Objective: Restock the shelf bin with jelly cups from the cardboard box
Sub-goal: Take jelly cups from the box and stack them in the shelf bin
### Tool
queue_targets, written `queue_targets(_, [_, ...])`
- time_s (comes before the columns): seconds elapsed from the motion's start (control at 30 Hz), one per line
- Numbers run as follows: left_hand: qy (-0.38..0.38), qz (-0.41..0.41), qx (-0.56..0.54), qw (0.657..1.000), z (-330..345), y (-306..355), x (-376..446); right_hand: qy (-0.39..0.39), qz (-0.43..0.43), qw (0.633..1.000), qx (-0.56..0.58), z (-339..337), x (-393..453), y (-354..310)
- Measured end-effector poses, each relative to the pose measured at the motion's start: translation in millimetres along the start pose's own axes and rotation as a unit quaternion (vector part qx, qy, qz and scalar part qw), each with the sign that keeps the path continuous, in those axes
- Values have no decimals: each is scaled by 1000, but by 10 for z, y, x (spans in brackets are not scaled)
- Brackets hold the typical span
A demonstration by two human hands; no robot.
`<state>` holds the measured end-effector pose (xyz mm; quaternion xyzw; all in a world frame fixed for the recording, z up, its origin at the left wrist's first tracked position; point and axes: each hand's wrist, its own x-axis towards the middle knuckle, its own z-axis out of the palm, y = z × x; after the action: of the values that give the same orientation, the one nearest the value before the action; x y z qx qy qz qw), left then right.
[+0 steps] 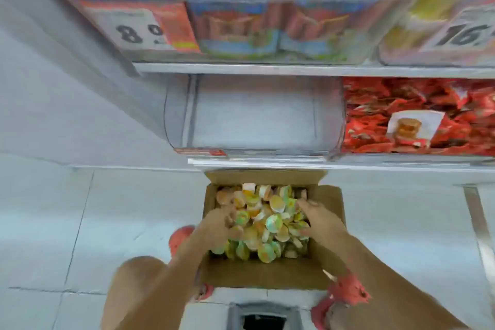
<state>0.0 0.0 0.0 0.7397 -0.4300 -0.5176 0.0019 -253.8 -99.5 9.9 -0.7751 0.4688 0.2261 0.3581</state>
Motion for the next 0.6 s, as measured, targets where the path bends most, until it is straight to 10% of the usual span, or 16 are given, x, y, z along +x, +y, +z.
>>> queue_targets(0.23, [184,-25,-131,974,652,-853,799,36,30,998,50,962,856,791])
queue_targets(0.37, [274,12,35,961,917,-1321,1055,116,26,993,-10,1301,1086,1121])
queue_targets(0.6, [175,48,183,966,1445,-1516,1123,182,34,975,123,1690,1179,824])
